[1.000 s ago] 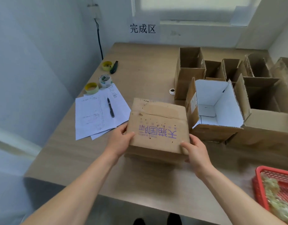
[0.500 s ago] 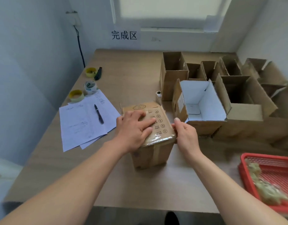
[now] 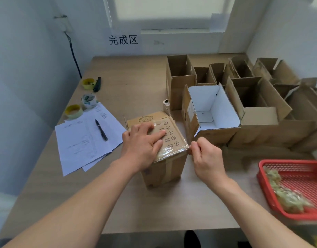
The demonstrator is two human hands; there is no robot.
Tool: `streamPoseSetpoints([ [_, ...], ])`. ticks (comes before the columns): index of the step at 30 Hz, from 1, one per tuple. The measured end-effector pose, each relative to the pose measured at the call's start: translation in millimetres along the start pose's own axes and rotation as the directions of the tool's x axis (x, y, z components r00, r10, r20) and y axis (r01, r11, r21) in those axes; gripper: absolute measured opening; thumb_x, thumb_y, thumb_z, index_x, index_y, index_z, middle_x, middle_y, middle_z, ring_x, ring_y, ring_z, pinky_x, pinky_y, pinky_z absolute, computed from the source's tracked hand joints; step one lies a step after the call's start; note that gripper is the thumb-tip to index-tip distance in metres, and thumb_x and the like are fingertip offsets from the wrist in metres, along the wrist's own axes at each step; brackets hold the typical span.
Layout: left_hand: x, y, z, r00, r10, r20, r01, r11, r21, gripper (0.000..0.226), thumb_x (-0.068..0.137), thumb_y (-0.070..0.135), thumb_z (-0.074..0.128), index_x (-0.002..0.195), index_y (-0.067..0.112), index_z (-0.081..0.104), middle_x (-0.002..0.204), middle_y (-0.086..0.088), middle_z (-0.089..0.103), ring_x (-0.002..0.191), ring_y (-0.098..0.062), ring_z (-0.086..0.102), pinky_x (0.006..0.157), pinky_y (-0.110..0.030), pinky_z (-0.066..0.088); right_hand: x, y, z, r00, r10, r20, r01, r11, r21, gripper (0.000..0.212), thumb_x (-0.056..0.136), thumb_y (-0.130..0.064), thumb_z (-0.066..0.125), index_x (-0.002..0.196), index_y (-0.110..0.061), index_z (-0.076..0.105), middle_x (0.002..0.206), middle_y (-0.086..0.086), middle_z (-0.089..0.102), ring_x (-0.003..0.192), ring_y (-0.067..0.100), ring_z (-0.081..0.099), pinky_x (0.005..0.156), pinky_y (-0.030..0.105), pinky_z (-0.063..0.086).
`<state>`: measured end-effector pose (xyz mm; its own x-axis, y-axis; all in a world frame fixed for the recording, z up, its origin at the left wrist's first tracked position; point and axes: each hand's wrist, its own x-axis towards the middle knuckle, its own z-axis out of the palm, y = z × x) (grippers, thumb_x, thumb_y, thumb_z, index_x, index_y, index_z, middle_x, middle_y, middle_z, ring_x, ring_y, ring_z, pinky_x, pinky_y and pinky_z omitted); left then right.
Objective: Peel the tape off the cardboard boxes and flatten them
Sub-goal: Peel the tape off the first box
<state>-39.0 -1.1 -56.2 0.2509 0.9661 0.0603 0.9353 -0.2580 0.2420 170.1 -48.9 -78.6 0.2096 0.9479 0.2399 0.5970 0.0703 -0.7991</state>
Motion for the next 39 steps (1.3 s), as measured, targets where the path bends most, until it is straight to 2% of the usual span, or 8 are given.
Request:
streamPoseSetpoints([
  [5,-2,5,2,0.999,0.030,-0.013,-0.029,0.999,0.017,0.039,0.100,0.054,0.037,0.139,0.058,0.044,0.148,0.013,0.033,0.133,-0.018,0.021,0.102,-0.039,0.016,9,-5,-3,0.955,0.273,0.120,-0.289,0.946,0.149,0.045,0.093,-0.053,0.052,0.072,-0.013,0.056,0.070,0.002,0.068,0.070,0.020,0.068,0.071,0.048,0.056],
  [9,-3,5,3,0.999,0.028,-0.020,-0.027,0.999,0.047,0.040,0.100,0.055,0.037,0.139,0.058,0.043,0.149,0.012,0.034,0.133,-0.018,0.022,0.101,-0.039,0.018,32,-18,2,0.955,0.169,0.245,-0.091,0.950,-0.300,0.058,0.097,-0.060,0.042,0.069,-0.011,0.054,0.069,0.003,0.060,0.074,0.027,0.056,0.065,0.039,0.042],
  [15,-4,7,4,0.999,0.040,-0.020,-0.040,0.999,0.028,0.040,0.100,0.055,0.038,0.139,0.057,0.044,0.150,0.013,0.033,0.134,-0.017,0.020,0.105,-0.041,0.017,27,-11,1,0.977,-0.056,0.207,0.116,0.951,-0.286,0.046,0.103,-0.037,0.045,0.069,-0.008,0.052,0.069,0.008,0.062,0.068,0.032,0.054,0.063,0.043,0.045],
  [19,-2,3,2,1.000,-0.007,0.001,0.007,1.000,0.017,0.040,0.100,0.055,0.035,0.140,0.058,0.042,0.151,0.013,0.031,0.134,-0.017,0.019,0.106,-0.043,0.016,12,-7,3,0.996,-0.083,0.041,0.090,0.974,-0.206,0.046,0.101,-0.024,0.052,0.060,-0.006,0.041,0.055,0.009,0.049,0.054,0.030,0.043,0.053,0.038,0.032],
  [24,-2,7,2,1.000,-0.003,-0.003,0.003,1.000,0.010,0.040,0.101,0.054,0.036,0.139,0.057,0.044,0.150,0.014,0.033,0.135,-0.017,0.020,0.107,-0.042,0.017,-3,-3,-2,0.975,0.224,0.002,-0.220,0.959,0.177,0.044,0.099,-0.024,0.057,0.068,0.007,0.055,0.072,0.022,0.065,0.072,0.033,0.066,0.065,0.051,0.057],
  [31,-3,8,2,1.000,0.000,0.000,0.000,1.000,0.022,0.040,0.101,0.054,0.035,0.140,0.057,0.042,0.150,0.013,0.032,0.135,-0.017,0.020,0.107,-0.044,0.018,-60,-11,6,1.000,-0.002,-0.005,0.003,0.975,0.222,0.048,0.085,-0.001,0.070,0.047,-0.021,0.048,0.121,-0.039,0.052,0.109,-0.014,0.058,0.090,0.009,0.044],
  [36,-4,9,0,1.000,-0.013,0.005,0.013,0.999,0.032,0.041,0.101,0.054,0.034,0.141,0.057,0.041,0.150,0.012,0.032,0.134,-0.018,0.019,0.106,-0.043,0.017,-61,-20,2,0.996,0.086,-0.024,-0.079,0.975,0.210,0.025,0.075,-0.022,0.079,0.085,-0.024,0.056,0.121,-0.026,0.056,0.118,0.004,0.057,0.088,0.022,0.050],
  [39,-4,10,-1,1.000,-0.019,0.014,0.019,0.999,0.032,0.040,0.101,0.055,0.035,0.140,0.057,0.042,0.149,0.012,0.033,0.134,-0.019,0.021,0.106,-0.044,0.019,-51,-32,-1,1.000,0.009,-0.012,-0.008,0.992,0.129,0.044,0.074,-0.036,0.070,0.117,-0.029,0.064,0.115,-0.018,0.057,0.105,0.003,0.055,0.083,0.016,0.045],
])
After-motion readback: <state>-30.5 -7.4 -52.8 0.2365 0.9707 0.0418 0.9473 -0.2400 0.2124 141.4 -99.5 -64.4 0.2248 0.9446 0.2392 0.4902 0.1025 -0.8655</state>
